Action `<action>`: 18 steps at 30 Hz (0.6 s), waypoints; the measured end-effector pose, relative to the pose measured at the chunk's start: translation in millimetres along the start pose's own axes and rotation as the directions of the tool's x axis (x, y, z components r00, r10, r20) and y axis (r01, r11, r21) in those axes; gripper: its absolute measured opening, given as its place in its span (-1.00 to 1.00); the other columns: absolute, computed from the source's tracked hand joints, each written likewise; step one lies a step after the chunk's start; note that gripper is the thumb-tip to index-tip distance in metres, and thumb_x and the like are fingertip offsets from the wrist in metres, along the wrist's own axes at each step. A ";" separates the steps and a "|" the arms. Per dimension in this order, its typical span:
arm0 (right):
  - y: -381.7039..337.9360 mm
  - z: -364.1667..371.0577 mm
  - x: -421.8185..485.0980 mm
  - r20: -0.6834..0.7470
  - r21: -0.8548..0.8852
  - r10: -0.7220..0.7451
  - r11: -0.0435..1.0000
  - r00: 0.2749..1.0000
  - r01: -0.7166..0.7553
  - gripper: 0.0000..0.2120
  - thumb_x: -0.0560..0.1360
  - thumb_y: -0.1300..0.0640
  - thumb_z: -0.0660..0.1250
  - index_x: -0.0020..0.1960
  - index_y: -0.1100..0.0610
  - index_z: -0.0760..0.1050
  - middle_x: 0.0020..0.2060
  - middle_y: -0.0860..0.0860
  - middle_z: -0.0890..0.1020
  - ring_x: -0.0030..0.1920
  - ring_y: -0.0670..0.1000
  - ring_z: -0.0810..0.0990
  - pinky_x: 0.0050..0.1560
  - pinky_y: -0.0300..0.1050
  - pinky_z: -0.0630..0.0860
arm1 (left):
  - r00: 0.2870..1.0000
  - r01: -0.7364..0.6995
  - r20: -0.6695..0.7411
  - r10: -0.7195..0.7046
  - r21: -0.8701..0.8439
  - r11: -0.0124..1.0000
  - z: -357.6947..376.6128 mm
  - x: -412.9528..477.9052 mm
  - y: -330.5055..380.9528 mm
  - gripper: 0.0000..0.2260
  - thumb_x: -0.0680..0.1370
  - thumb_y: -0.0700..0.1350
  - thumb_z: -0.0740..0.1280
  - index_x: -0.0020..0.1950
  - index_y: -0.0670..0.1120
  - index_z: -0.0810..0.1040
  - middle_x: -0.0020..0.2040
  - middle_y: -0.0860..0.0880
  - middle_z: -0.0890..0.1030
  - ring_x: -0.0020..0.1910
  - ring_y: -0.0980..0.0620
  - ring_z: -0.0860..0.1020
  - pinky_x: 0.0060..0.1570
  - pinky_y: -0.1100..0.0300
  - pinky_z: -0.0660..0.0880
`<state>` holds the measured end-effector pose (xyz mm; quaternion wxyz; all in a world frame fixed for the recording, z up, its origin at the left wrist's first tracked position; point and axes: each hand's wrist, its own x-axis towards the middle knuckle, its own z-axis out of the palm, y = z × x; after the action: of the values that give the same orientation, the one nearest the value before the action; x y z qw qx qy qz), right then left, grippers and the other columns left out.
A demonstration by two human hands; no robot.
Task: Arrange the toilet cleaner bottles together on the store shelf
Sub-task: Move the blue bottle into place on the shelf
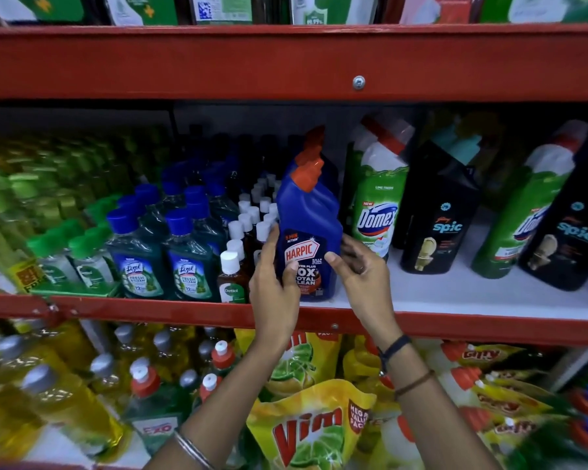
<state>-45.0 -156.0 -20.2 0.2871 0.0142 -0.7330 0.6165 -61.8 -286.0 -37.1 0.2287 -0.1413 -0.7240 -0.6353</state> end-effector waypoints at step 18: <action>-3.5 -162.1 -3.8 -0.387 -0.002 -0.086 0.996 0.918 0.092 -0.87 0.52 0.01 0.31 0.05 -0.07 0.56 0.07 0.11 0.68 0.14 0.04 0.64 0.16 0.06 0.57 | 0.945 -0.296 0.099 0.310 -0.134 0.946 138.2 -53.7 72.5 -0.67 0.59 -0.24 0.22 0.35 -0.06 0.38 0.35 0.02 0.41 0.39 0.16 0.36 0.36 0.20 0.36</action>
<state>24.9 -10.2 -6.6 0.4538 -0.0720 -0.6553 0.5996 -0.8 -134.2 -14.6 0.2715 -0.3019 -0.6672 -0.6245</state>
